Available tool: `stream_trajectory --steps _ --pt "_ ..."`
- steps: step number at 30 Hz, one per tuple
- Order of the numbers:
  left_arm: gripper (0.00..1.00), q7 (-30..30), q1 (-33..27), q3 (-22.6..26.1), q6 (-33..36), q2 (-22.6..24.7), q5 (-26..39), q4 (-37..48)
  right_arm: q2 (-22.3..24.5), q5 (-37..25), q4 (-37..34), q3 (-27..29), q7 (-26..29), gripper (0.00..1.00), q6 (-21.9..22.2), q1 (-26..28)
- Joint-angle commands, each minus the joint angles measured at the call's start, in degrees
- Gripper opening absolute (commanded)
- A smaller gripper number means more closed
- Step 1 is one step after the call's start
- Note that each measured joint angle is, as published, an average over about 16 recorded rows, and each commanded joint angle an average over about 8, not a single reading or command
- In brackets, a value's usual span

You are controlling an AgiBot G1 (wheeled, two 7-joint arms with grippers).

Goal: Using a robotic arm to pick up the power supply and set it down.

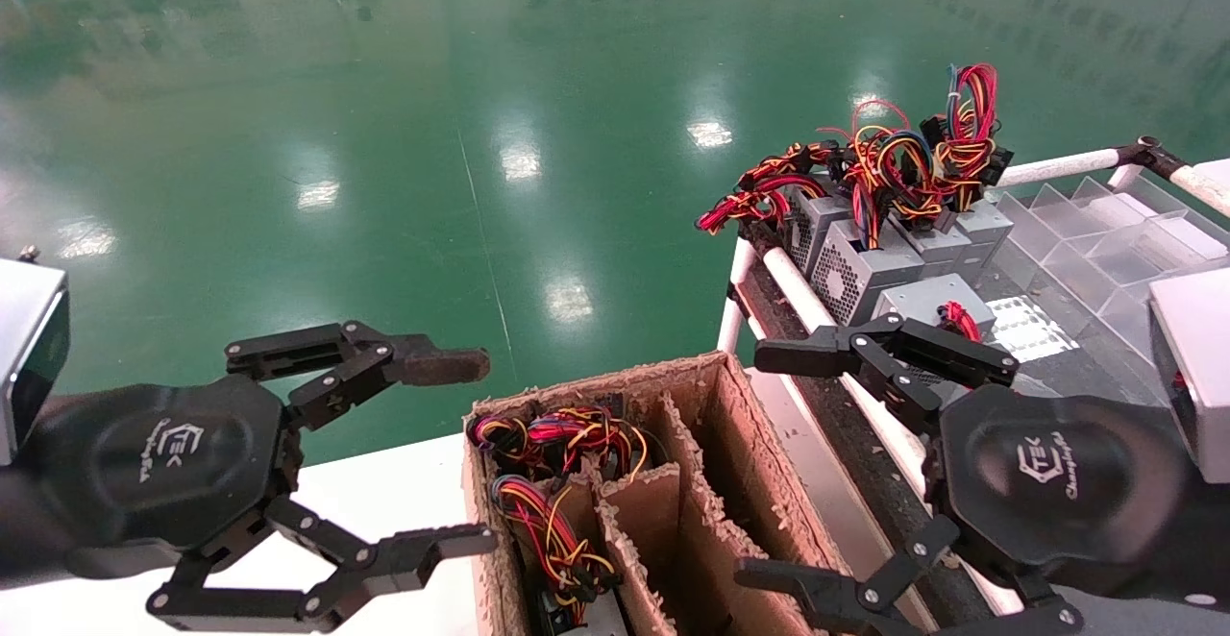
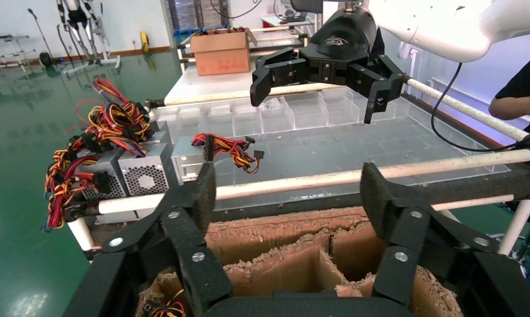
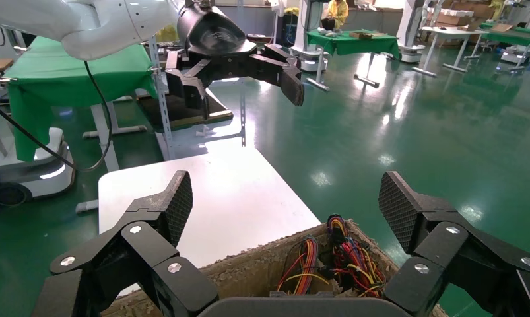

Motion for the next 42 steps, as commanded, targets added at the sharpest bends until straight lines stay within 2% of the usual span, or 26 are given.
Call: stream_trajectory --steps 1,26,27,34,35,42 --pt "0.00 0.0 0.0 0.0 0.0 0.0 0.0 0.0 0.0 0.0 0.0 0.0 0.0 1.00 0.0 0.0" --pt "0.00 0.0 0.0 0.0 0.0 0.0 0.0 0.0 0.0 0.0 0.0 0.0 0.0 1.00 0.0 0.0" --pt "0.05 0.0 0.0 0.0 0.0 0.0 0.0 0.0 0.0 0.0 0.0 0.0 0.0 1.00 0.0 0.0" --pt "0.91 0.0 0.0 0.0 0.0 0.0 0.0 0.0 0.0 0.0 0.0 0.0 0.0 1.00 0.0 0.0" --pt "0.99 0.0 0.0 0.0 0.0 0.0 0.0 0.0 0.0 0.0 0.0 0.0 0.0 1.00 0.0 0.0" --pt "1.00 0.0 0.0 0.0 0.0 0.0 0.0 0.0 0.0 0.0 0.0 0.0 0.0 1.00 0.0 0.0"
